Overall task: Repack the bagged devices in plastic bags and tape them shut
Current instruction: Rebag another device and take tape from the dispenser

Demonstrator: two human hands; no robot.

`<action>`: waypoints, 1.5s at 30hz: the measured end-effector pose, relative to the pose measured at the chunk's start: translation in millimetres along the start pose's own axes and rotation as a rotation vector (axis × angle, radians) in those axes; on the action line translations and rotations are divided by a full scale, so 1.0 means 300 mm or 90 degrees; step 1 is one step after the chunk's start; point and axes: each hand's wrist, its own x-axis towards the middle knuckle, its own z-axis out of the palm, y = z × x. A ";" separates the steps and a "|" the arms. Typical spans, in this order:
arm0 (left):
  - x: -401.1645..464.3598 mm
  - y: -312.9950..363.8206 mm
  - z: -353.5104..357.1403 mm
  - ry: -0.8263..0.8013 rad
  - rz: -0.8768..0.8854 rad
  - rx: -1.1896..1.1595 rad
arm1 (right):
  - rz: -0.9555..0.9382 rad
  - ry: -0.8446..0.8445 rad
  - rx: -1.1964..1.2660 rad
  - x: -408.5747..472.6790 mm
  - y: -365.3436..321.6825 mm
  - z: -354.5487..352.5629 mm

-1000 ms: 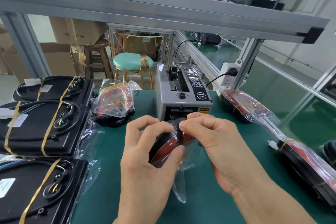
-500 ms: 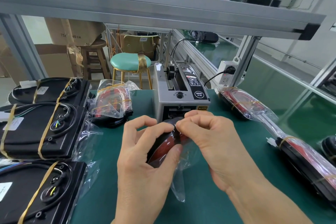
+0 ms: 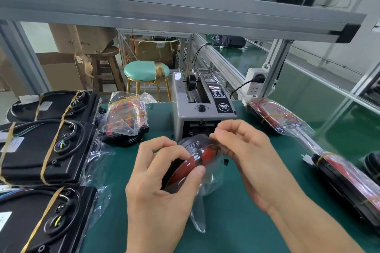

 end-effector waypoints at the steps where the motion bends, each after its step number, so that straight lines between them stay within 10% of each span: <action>1: 0.003 -0.003 -0.002 -0.001 -0.004 -0.003 | -0.017 -0.026 -0.013 -0.002 0.001 0.003; 7: 0.005 -0.009 -0.008 -0.007 -0.026 -0.011 | -0.082 -0.090 -0.218 0.010 0.015 0.029; 19: 0.024 -0.031 -0.048 -0.108 0.000 0.064 | -0.079 -0.174 -0.087 0.092 0.075 -0.036; 23: 0.005 -0.063 -0.104 -0.013 -0.111 -0.175 | 0.023 -0.378 -0.231 0.075 0.139 -0.096; 28: -0.031 -0.128 -0.189 -0.030 -0.285 -0.376 | -0.199 -0.327 -0.344 0.063 0.115 -0.102; 36: -0.046 -0.131 -0.147 -0.283 -0.298 -0.135 | -0.400 -0.321 -0.720 0.030 0.101 -0.063; 45: -0.076 -0.175 -0.134 -0.243 -0.226 -0.056 | -0.329 -0.341 -0.737 0.054 0.097 -0.041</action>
